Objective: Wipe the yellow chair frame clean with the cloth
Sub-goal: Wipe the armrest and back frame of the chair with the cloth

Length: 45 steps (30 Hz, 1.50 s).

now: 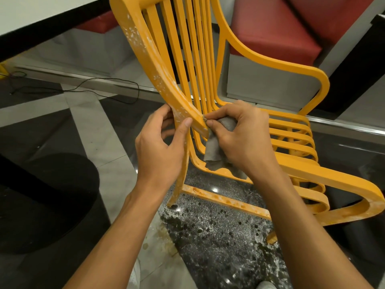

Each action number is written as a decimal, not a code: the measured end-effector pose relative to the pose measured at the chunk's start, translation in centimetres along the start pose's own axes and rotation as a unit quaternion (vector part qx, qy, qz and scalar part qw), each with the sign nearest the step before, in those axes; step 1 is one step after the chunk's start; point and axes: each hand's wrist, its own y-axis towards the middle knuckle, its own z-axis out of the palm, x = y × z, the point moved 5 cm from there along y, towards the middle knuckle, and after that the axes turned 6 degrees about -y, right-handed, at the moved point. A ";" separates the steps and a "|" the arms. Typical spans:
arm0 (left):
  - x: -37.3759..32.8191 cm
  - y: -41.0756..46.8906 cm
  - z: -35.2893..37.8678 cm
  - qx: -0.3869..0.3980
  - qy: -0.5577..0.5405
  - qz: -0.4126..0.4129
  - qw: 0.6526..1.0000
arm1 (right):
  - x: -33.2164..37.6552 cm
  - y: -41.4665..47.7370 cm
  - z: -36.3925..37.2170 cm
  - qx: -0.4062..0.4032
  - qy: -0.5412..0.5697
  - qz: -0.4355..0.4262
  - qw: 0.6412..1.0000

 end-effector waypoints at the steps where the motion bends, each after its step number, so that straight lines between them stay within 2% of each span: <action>1: -0.1 0.0 0.0 0.000 0.000 0.002 1.000 | 0.3 -0.1 0.2 0.003 0.007 -0.015 1.000; 3: -0.2 0.1 -0.2 -0.003 -0.002 0.005 1.000 | 0.2 0.0 -0.1 0.034 0.020 -0.020 0.999; 6: -0.4 0.2 -0.4 -0.008 -0.002 0.007 1.000 | -0.6 0.6 -0.9 0.066 0.017 0.024 0.997; 10: -0.3 0.1 -0.4 -0.009 -0.003 0.002 1.000 | 0.3 0.6 0.2 0.006 0.006 0.007 1.000; 13: 0.1 0.1 -0.5 -0.010 -0.004 -0.002 1.000 | 1.0 0.4 0.5 0.013 0.024 -0.032 0.999; 16: 0.3 0.2 -0.5 -0.007 -0.009 -0.008 1.000 | 0.3 0.8 -0.2 0.049 0.012 -0.005 0.999; 19: 0.3 0.3 -0.5 -0.008 -0.008 -0.012 1.000 | 0.4 0.9 0.2 0.016 0.000 0.013 1.000; 22: 0.4 0.3 -0.5 -0.005 -0.019 -0.014 1.000 | 1.8 0.4 1.0 -0.030 0.032 -0.035 0.998; 25: 0.4 0.3 -0.7 0.002 -0.020 -0.015 1.000 | 1.9 0.2 1.0 -0.030 0.049 -0.061 0.996; 30: 0.3 0.4 -0.8 0.001 -0.024 -0.013 1.000 | 0.5 0.8 0.1 0.020 0.007 0.005 1.000; 37: 0.5 0.5 -0.9 -0.003 -0.032 -0.015 0.999 | 3.3 1.3 1.3 -0.040 0.040 -0.017 0.998; 45: 0.2 0.9 -1.1 -0.016 -0.051 -0.024 0.998 | 2.2 0.0 0.8 -0.031 0.011 0.010 0.999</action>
